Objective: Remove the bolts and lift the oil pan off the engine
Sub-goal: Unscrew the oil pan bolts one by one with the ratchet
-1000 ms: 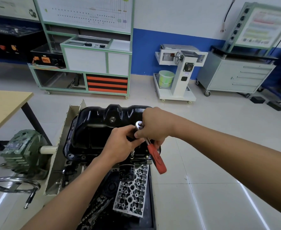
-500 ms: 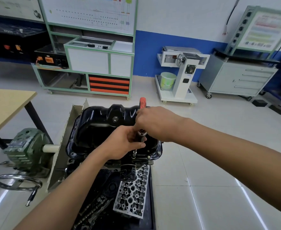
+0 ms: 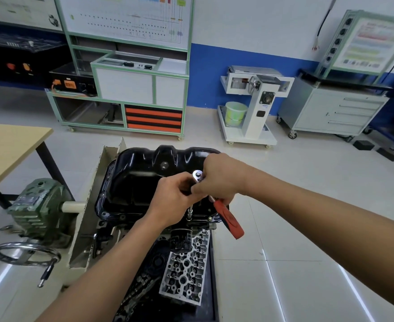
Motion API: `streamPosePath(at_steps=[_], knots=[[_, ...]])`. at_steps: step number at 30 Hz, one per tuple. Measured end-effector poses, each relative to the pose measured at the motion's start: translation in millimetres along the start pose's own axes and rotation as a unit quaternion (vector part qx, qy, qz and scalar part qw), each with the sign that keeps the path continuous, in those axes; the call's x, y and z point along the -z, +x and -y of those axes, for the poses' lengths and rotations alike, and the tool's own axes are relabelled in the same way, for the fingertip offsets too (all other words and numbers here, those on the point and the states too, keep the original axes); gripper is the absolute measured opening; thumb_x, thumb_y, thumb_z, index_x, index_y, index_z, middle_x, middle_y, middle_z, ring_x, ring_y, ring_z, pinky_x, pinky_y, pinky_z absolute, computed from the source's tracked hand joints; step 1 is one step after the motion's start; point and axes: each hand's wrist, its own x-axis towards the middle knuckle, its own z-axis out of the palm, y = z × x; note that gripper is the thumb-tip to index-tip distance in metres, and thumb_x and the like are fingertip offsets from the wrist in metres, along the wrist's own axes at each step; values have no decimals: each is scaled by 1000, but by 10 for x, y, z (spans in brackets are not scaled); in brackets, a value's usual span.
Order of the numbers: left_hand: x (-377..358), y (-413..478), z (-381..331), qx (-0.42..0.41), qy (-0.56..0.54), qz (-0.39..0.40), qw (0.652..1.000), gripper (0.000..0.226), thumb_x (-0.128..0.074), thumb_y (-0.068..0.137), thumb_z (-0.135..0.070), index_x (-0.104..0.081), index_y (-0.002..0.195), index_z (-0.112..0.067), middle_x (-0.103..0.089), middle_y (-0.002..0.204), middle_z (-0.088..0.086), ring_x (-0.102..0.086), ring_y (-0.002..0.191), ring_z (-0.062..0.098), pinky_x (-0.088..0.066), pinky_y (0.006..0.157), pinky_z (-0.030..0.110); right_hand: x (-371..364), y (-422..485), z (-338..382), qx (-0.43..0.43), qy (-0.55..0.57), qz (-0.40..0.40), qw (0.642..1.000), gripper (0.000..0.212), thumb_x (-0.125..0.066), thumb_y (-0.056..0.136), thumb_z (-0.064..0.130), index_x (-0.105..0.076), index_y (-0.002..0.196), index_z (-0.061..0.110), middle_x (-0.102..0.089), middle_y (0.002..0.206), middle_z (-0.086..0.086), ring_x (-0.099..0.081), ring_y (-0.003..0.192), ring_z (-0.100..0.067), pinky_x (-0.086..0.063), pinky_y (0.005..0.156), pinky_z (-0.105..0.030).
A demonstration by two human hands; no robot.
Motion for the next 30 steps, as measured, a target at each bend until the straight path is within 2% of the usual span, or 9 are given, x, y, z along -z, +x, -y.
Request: streamPosePath(at_steps=[3, 7, 10, 13, 16, 19, 21, 25, 30], knots=[[-20, -5, -29, 3, 8, -2, 1000, 12, -84, 84, -21, -72, 84, -19, -74, 76, -3, -70, 70, 14, -59, 69, 27, 38, -26, 6, -16, 3, 26, 1000, 40, -70, 82, 35, -51, 55, 12, -57, 39, 0, -61, 38, -18, -41, 42, -21], [24, 51, -77, 24, 28, 83, 996, 9, -83, 85, -19, -76, 89, -24, -77, 86, -4, -72, 84, 19, -60, 83, 37, 123, -85, 20, 69, -141, -3, 988, 28, -75, 80, 29, -59, 62, 14, -54, 53, 0, -48, 50, -17, -34, 47, -27], [13, 37, -77, 23, 50, 125, 991, 16, -84, 84, -20, -72, 86, -31, -75, 88, -13, -70, 85, 6, -54, 77, 19, 159, -122, 31, 125, -207, 6, 970, 6, -68, 84, 12, -70, 81, 17, -54, 68, 0, -52, 64, -21, -38, 52, -29], [44, 22, -65, 45, 13, 150, 988, 21, -80, 87, -13, -72, 103, -22, -76, 100, -13, -72, 97, 4, -54, 84, 15, 124, -144, 53, 144, -260, -39, 954, 22, -58, 86, 4, -64, 84, 26, -39, 73, 5, -53, 82, -27, -42, 73, -38], [122, 31, -59, 62, -11, 178, 982, 23, -74, 91, -6, -71, 110, -19, -77, 105, -7, -71, 104, 5, -54, 91, 17, 78, -149, 60, 198, -326, -97, 919, 20, -55, 87, 9, -62, 80, 27, -57, 82, 4, -58, 94, -25, -41, 92, -42], [159, 41, -61, 64, -2, 186, 980, 20, -76, 91, -9, -73, 100, -26, -78, 103, -7, -72, 101, 6, -55, 89, 16, 58, -95, 28, 227, -360, -115, 898, 22, -52, 93, 17, -69, 100, 28, -67, 107, 5, -54, 119, -22, -38, 100, -40], [143, 40, -43, 58, 5, 169, 984, 16, -79, 88, -12, -74, 90, -27, -78, 96, -4, -74, 93, 9, -56, 85, 19, 67, -100, 40, 233, -368, -121, 892, 17, -52, 93, 16, -65, 90, 26, -66, 98, 4, -56, 109, -24, -39, 97, -40], [84, 30, 14, 35, -1, 111, 993, 17, -84, 84, -17, -75, 80, -30, -76, 83, -3, -72, 81, 13, -59, 83, 29, 104, -107, 27, 154, -316, -112, 929, 36, -60, 86, 10, -33, 67, 23, -34, 67, 1, -39, 56, -21, -33, 53, -29], [48, 36, 20, -4, -8, 80, 997, 13, -84, 84, -28, -80, 93, -37, -79, 90, -11, -76, 86, 10, -61, 80, 29, 141, -71, -15, 33, -82, 61, 994, 41, -75, 83, 36, -54, 58, 13, -64, 48, -1, -66, 48, -18, -45, 48, -25]])
